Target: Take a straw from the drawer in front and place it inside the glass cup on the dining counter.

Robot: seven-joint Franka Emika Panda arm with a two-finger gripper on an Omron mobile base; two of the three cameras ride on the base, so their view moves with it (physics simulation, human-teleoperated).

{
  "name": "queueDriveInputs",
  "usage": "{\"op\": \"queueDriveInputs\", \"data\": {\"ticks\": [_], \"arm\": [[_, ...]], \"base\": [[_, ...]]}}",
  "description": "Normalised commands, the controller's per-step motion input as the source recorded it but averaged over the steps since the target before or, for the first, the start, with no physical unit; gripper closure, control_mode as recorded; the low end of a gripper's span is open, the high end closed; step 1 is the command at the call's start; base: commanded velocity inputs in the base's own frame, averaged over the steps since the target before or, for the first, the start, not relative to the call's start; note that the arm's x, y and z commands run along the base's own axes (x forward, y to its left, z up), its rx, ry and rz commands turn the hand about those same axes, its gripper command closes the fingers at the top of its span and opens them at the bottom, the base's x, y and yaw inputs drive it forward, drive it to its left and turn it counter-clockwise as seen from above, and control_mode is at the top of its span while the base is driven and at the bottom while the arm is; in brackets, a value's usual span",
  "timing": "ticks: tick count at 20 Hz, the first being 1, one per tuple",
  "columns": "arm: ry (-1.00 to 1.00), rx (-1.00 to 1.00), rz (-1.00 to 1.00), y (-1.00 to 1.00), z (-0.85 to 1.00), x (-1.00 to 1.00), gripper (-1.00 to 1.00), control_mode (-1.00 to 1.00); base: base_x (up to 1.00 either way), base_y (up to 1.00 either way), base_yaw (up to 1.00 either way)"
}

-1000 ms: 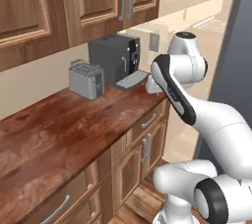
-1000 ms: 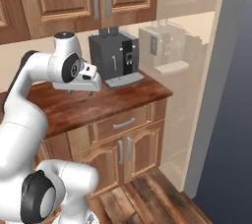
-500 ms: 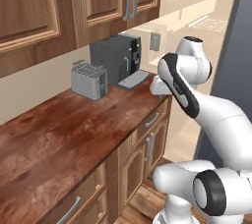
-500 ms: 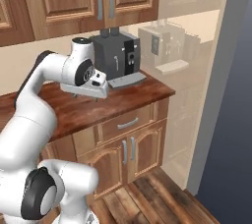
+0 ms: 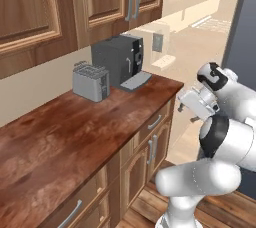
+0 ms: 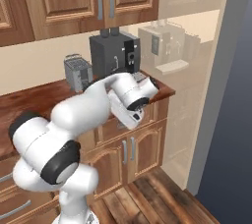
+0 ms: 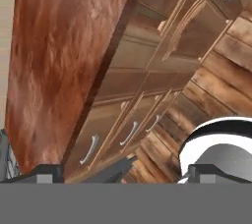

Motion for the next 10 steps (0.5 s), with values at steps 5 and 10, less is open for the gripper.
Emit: {"op": "queueDriveInputs", "data": {"ticks": [5, 10], "arm": [[0.06, 0.43, -0.05, -0.32, -1.0, 0.41, -1.0, -1.0], [0.0, 0.36, -0.05, 0.0, -0.78, 0.36, -1.0, -1.0]], "base": [[0.0, 0.0, 0.0], [0.0, 0.0, 0.0]]}}
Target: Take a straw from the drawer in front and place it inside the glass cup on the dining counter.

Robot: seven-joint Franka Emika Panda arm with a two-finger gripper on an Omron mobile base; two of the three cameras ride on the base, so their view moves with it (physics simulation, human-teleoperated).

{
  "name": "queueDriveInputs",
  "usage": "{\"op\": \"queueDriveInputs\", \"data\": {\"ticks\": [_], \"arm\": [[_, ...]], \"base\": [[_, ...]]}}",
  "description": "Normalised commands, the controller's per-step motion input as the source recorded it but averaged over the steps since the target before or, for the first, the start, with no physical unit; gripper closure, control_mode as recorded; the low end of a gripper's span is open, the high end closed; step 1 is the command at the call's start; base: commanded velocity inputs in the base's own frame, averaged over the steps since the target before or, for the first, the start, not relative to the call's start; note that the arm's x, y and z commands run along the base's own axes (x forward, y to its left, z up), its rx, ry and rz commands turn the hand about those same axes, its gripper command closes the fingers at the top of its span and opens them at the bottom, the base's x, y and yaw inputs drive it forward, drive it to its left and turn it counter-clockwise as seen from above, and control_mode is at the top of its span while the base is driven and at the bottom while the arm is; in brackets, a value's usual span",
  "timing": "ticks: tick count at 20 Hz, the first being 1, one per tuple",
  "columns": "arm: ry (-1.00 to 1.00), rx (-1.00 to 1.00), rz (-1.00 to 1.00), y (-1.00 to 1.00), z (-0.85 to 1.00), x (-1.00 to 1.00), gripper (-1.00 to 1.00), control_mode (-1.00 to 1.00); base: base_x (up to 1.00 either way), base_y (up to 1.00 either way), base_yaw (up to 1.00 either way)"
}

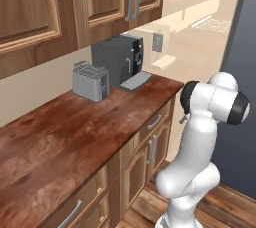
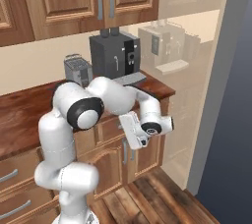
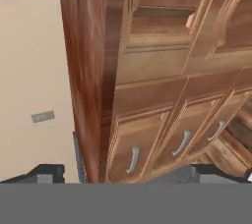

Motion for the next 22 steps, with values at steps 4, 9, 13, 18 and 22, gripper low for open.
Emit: {"op": "queueDriveInputs", "data": {"ticks": [4, 9, 13, 18, 22], "arm": [[0.0, 0.33, -0.03, -0.08, -0.4, 0.53, -1.0, -1.0], [0.0, 0.23, 0.0, -0.06, -0.36, 0.49, -1.0, -1.0], [-0.01, 0.16, -0.02, 0.01, -0.24, 0.58, -1.0, -1.0], [-0.04, 0.06, -0.09, 0.16, -0.33, 0.81, -1.0, -1.0], [-0.01, 0.01, -0.12, 0.19, -0.47, 0.43, -1.0, -1.0]], "base": [[0.0, 0.0, 0.0], [0.0, 0.0, 0.0], [0.0, 0.0, 0.0], [0.0, 0.0, 0.0], [0.0, 0.0, 0.0]]}}
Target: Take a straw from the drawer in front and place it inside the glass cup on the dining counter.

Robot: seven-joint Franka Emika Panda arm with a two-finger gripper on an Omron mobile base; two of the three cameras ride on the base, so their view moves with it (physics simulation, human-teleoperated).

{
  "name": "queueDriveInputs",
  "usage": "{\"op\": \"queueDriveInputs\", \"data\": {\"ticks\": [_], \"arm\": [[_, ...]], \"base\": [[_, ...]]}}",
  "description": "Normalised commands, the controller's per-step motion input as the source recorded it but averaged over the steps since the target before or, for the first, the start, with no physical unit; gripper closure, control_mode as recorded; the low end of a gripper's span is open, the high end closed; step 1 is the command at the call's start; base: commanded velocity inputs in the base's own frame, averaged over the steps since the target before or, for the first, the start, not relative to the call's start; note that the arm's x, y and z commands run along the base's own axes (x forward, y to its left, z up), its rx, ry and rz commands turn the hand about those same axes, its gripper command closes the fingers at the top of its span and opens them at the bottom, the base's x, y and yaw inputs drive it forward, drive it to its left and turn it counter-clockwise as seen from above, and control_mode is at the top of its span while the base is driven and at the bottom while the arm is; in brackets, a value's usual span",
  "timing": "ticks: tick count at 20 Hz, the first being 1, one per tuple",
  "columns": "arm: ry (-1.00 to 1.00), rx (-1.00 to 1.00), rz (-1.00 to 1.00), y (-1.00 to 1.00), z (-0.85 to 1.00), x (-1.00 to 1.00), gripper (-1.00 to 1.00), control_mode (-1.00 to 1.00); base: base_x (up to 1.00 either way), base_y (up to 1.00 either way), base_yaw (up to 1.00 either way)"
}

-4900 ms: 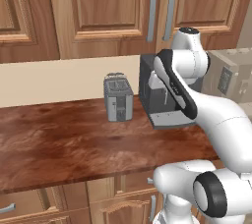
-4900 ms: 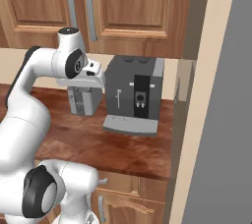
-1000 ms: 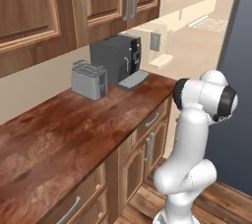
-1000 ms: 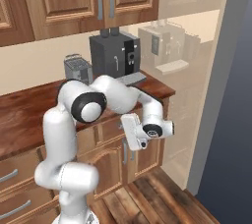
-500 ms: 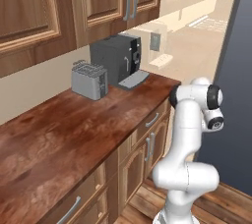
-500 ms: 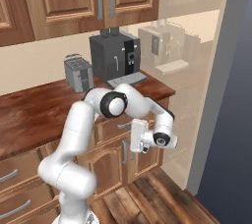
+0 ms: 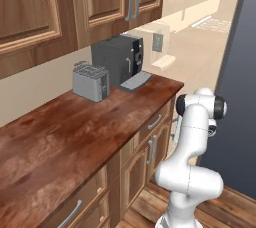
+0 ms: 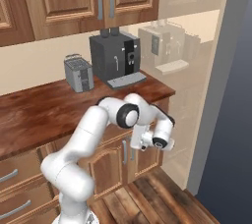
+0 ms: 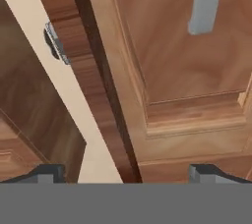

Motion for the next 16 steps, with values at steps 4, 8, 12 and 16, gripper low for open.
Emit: {"op": "queueDriveInputs", "data": {"ticks": [4, 8, 12, 16], "arm": [[0.0, 0.0, -0.11, 0.35, -0.51, 0.25, -1.0, -1.0], [-0.03, 0.0, -0.15, 0.43, -0.32, 0.42, -1.0, -1.0], [-0.01, 0.0, -0.16, 0.31, -0.23, 0.51, -1.0, -1.0], [0.0, 0.0, -0.14, 0.24, -0.36, 0.62, -1.0, -1.0]], "base": [[0.0, 0.0, 0.0], [0.0, 0.0, 0.0], [0.0, 0.0, 0.0], [0.0, 0.0, 0.0]]}}
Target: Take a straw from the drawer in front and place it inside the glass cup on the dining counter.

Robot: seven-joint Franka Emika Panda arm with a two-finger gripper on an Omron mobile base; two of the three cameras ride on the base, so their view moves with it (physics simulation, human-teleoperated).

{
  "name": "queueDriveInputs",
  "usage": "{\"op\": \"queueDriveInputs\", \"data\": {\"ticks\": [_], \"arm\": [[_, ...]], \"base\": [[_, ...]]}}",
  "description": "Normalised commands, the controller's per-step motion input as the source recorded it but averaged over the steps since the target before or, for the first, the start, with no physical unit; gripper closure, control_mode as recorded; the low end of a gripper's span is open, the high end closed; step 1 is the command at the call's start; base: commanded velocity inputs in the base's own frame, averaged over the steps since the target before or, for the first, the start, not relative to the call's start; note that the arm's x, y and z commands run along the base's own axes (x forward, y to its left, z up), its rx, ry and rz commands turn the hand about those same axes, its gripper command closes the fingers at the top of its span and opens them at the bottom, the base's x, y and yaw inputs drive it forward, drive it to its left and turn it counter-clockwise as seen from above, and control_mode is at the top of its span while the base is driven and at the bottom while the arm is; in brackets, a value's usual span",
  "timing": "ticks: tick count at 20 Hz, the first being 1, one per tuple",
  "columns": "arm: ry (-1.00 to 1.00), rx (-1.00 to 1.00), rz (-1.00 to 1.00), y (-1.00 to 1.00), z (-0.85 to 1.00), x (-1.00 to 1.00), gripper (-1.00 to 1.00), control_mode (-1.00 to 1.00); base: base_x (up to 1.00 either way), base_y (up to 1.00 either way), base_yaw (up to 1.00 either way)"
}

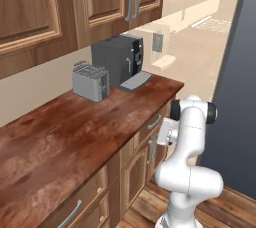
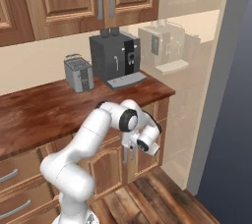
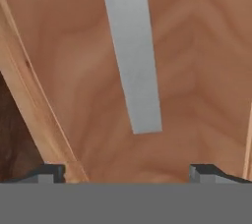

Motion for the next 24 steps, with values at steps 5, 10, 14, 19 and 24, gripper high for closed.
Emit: {"op": "queueDriveInputs", "data": {"ticks": [5, 10, 14, 19, 24], "arm": [[0.0, 0.0, -0.09, 0.08, -0.35, 0.75, -1.0, -1.0], [0.0, 0.0, -0.01, -0.11, -0.3, 0.74, -1.0, -1.0], [0.0, 0.0, -0.01, -0.02, -0.21, 0.67, -1.0, -1.0], [0.01, 0.0, -0.04, 0.0, 0.11, 0.51, -1.0, -1.0], [0.02, 0.0, -0.06, -0.26, 0.02, 0.39, -1.0, -1.0]], "base": [[0.0, 0.0, 0.0], [0.0, 0.0, 0.0], [0.0, 0.0, 0.0], [0.0, 0.0, 0.0], [0.0, 0.0, 0.0]]}}
